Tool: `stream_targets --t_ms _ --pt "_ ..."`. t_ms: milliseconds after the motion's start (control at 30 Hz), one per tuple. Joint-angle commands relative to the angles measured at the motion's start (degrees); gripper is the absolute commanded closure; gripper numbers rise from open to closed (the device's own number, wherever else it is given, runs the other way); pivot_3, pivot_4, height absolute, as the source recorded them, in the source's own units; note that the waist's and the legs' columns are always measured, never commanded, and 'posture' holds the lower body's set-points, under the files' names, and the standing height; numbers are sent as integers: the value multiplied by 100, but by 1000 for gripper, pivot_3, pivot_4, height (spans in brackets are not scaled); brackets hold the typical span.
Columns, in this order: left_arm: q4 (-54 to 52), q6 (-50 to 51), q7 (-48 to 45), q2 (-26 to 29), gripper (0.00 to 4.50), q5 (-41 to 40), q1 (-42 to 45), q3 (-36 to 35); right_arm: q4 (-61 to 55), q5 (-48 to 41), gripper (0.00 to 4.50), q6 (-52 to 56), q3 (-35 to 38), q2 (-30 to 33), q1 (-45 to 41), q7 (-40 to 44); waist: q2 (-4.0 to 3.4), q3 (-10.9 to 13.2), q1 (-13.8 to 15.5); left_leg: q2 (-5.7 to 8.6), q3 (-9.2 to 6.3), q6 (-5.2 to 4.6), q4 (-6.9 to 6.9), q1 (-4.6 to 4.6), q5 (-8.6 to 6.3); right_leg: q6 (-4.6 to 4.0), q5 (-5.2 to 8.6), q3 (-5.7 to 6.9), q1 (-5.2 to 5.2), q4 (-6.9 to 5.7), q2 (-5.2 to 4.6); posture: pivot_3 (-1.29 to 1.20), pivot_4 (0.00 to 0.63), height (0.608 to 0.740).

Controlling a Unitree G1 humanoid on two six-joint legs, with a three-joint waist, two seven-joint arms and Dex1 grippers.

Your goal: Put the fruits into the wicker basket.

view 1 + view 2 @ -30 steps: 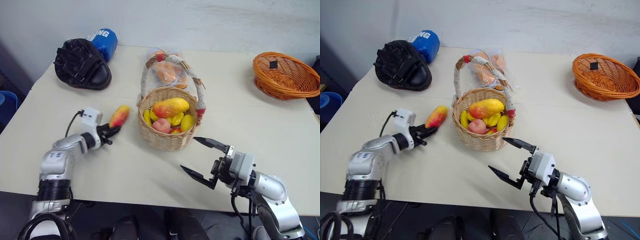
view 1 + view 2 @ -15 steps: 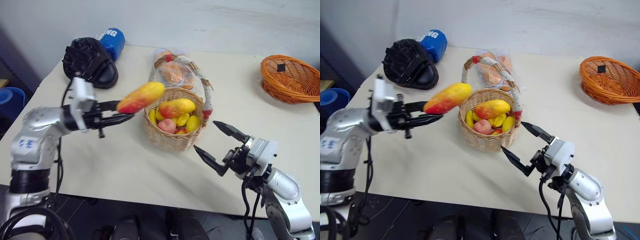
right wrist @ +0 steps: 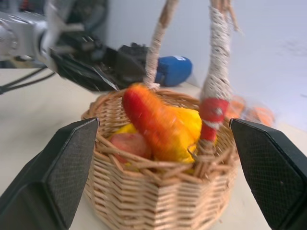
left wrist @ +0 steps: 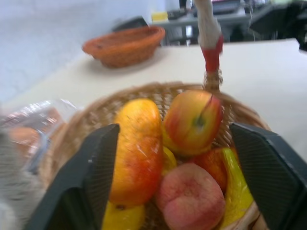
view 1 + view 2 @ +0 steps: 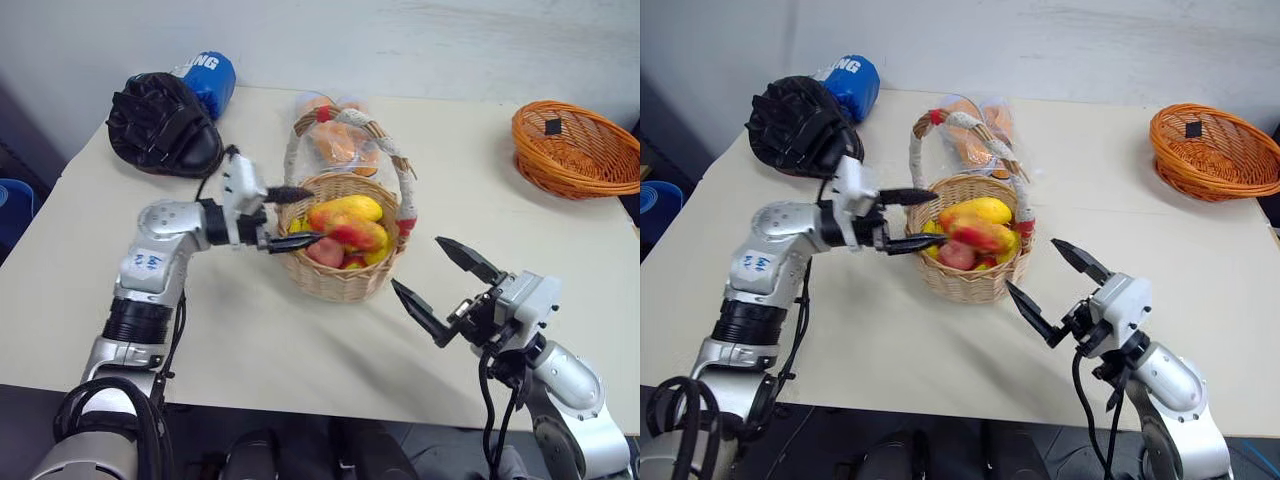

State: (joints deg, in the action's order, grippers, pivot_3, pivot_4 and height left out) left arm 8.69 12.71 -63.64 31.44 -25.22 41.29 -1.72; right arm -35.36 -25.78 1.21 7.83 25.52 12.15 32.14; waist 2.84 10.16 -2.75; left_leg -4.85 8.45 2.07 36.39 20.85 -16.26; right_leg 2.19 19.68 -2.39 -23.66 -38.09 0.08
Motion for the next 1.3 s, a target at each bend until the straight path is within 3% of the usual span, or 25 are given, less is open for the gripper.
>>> stream_targets --t_ms 33,267,333,400,533,667,867,967,1100,1300 --pt "-328 155 -377 680 6 -493 -601 -834 18 -82 0 -304 522 -7 480 114 -3 0 -50 0 0 0 -1 -2 0 0 0 -1 1 -1 0 0 150 740" --pt "-981 960 -534 1724 6 -1271 -1991 -2107 130 -612 0 -85 1194 326 539 400 -8 4 -64 1 0 -3 -6 -23 -1 -3 0 -3 14 -13 -9 0 150 740" --pt "-1083 992 -620 1731 6 -1436 -2281 -2271 106 -1031 0 369 1124 563 231 471 -8 4 -44 9 -3 -14 -11 -35 -3 -3 0 -1 26 -12 -19 0 150 740" --pt "-1153 1157 -563 1664 6 -1616 -2534 -2412 126 -1614 0 1238 806 1000 -603 541 -18 10 -54 17 1 -30 -13 -54 -8 -4 -1 1 45 -9 -31 0 150 740" --pt "-1259 1111 -621 1598 6 -1614 -2804 -2372 395 -1821 0 1942 462 1276 -1696 545 -12 7 -70 23 -4 -53 -24 -52 -6 -10 -4 6 37 -8 -37 0 150 740" --pt "-1554 1116 -478 1406 6 -1706 -2850 -2246 1022 -1352 0 2545 -106 1232 -2855 177 -16 10 -57 18 -11 -28 -30 -27 -7 -19 4 13 11 -7 -31 0 150 740" --pt "-1960 1220 -285 1213 6 -1791 -2778 -2041 1790 -883 0 2691 -609 944 -3693 268 -16 10 -54 15 -16 -22 -14 37 -6 -4 6 23 -22 19 -32 0 150 740" --pt "-2047 1273 -212 1180 0 -1837 -2689 -1965 1961 -823 599 2560 -640 839 -3826 508 -16 10 -54 16 -13 -26 -13 41 -12 1 6 22 -24 23 -34 0 150 740" --pt "-2104 1319 -155 1145 0 -1869 -2608 -1857 1841 -994 1755 2580 -619 782 -3796 922 -17 10 -59 15 -13 -24 -10 39 -11 1 6 22 -23 18 -32 0 150 740" --pt "-2135 1447 -1 959 0 -2042 -2403 -1705 1583 -1054 3896 2222 -279 568 -3480 887 -17 10 -57 15 -15 -22 1 35 -9 2 6 23 -20 6 -32 0 150 740"
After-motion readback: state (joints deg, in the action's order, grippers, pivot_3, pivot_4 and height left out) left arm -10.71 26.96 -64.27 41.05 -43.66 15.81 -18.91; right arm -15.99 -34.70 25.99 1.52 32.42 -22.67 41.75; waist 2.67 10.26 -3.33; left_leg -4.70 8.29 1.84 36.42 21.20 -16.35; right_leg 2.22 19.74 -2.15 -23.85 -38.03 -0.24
